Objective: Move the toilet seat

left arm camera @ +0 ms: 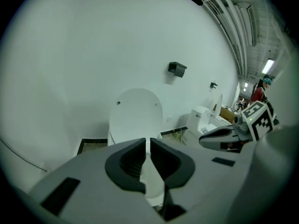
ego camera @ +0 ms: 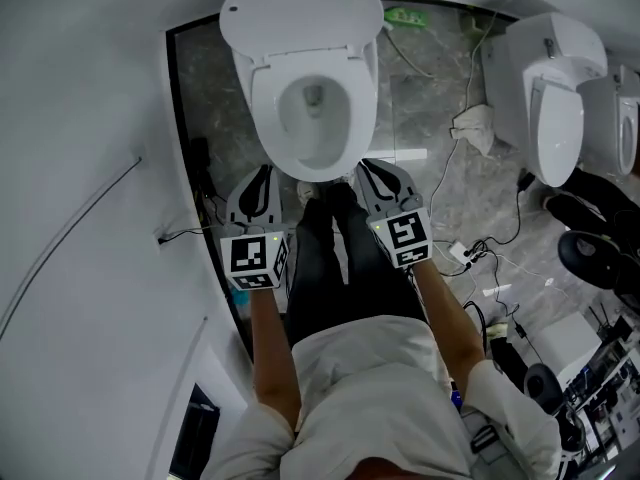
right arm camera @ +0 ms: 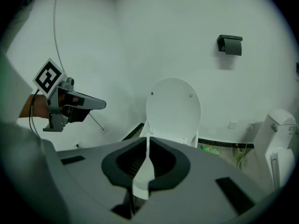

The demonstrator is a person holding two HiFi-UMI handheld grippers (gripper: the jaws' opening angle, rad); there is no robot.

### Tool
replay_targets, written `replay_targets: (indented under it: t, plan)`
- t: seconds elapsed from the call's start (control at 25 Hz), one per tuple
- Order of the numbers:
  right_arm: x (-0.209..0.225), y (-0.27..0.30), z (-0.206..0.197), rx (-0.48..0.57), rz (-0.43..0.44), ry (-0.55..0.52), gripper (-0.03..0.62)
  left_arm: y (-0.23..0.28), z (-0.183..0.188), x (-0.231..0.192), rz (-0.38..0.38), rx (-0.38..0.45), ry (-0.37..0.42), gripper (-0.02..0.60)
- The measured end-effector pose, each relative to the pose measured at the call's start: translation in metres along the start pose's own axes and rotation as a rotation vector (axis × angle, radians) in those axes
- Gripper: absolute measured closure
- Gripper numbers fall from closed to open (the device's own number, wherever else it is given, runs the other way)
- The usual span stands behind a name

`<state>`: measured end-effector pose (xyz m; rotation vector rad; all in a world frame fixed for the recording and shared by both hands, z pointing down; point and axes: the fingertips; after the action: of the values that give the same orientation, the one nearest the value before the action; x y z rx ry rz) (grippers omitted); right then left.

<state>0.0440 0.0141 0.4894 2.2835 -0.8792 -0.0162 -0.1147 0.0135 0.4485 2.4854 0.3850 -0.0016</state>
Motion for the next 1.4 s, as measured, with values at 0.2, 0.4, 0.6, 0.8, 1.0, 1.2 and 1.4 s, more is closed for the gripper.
replay_targets:
  t: [0.2,0.4,0.6,0.8,1.0,1.2,1.4]
  plan:
    - [0.004,0.018,-0.036,-0.025,-0.048,0.021,0.569,0.017,-0.038,-0.004,-0.035,-0.034,-0.013,0.557]
    - [0.008,0.038,-0.075,-0.057,-0.101,0.047,0.527,0.036,-0.078,-0.011,-0.055,-0.06,-0.007,0.557]
    - [0.014,0.055,-0.106,-0.076,-0.141,0.074,0.507,0.055,-0.115,-0.018,-0.053,-0.088,-0.013,0.554]
    - [0.024,0.07,-0.138,-0.111,-0.179,0.121,0.488,0.07,-0.145,-0.02,-0.056,-0.113,-0.035,0.477]
    - [0.029,0.088,-0.164,-0.139,-0.205,0.142,0.461,0.086,-0.178,-0.027,-0.043,-0.147,-0.062,0.443]
    - [0.043,0.106,-0.193,-0.18,-0.248,0.204,0.418,0.107,-0.217,-0.034,-0.025,-0.206,-0.1,0.4]
    - [0.051,0.122,-0.219,-0.221,-0.264,0.221,0.399,0.122,-0.252,-0.04,-0.001,-0.257,-0.123,0.363]
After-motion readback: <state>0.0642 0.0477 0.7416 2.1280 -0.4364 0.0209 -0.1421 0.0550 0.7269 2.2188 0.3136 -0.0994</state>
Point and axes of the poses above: the fingertips, and each gripper's own axes: y forward along the fingers, x to its right, z out of its top, and after that the axes turned 5 degrees about y, right-handed
